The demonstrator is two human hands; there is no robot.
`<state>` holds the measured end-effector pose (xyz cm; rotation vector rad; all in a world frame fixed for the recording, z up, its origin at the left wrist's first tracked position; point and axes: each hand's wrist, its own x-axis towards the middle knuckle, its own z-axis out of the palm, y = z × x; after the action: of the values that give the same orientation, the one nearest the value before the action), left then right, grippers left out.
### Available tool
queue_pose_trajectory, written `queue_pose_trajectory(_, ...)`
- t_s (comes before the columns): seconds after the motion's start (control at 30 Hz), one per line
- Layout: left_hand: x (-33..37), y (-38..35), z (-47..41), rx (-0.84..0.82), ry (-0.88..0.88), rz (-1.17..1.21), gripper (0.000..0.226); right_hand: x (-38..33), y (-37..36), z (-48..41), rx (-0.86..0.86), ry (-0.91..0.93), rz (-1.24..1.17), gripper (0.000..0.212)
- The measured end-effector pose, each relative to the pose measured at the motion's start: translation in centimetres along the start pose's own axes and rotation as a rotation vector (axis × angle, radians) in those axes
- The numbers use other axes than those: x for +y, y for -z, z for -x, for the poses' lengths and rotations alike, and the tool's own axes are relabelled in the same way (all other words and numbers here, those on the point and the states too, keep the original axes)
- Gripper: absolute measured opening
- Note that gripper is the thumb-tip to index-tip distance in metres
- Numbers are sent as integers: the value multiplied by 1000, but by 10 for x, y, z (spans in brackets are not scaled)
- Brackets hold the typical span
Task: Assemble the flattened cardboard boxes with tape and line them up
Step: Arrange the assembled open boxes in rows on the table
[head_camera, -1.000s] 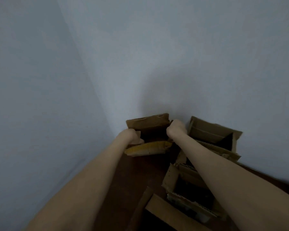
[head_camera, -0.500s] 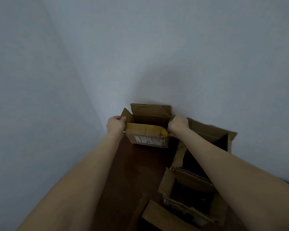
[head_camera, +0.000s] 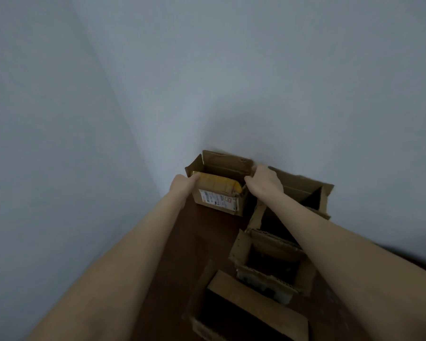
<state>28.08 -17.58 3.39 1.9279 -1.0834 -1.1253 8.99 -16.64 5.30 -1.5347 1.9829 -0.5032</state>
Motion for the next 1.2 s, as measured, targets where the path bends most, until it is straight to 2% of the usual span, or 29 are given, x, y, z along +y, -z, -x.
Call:
queue_pose_trajectory(0.07,-5,7,24,-85,-16,-51,59,3,2,19,11,72,31,41)
queue_pose_trajectory(0.2,-23,21,75,-336,-10,-216,71,7,5,62,4,177,60,30)
queue_pose_trajectory(0.37,-53,37,126,-683,228,-492,87,13,0,106,-16,269,59,24)
queue_pose_trajectory(0.43,-67,38,140,-767,314,-567,84,15,-2,116,-54,299,48,26)
queue_pose_trajectory(0.47,-72,37,145,-760,319,-596,76,16,-3,120,-85,316,44,29)
queue_pose_trajectory(0.53,-78,38,150,-623,230,-614,51,16,-3,129,-185,365,57,39)
queue_pose_trajectory(0.6,-77,45,151,-436,124,-619,37,14,-4,139,-314,429,92,52)
queue_pose_trajectory(0.7,-74,68,145,-237,66,-577,32,9,-13,154,-464,472,115,75)
queue_pose_trajectory(0.77,-74,86,140,-112,44,-498,32,3,-25,160,-546,480,246,91)
queue_pose_trajectory(0.83,-75,104,134,-10,24,-408,31,-5,-40,162,-580,468,426,89)
queue_pose_trajectory(0.93,-75,127,125,79,14,-279,26,-18,-58,158,-489,462,515,43)
queue_pose_trajectory(1.0,-75,141,115,140,5,-227,24,-30,-65,153,-394,479,499,26)
queue_pose_trajectory(1.1,-71,163,97,254,-13,-137,26,-49,-66,143,-182,524,464,25)
queue_pose_trajectory(1.2,-59,174,78,346,-53,8,19,-69,-61,124,9,513,369,28)
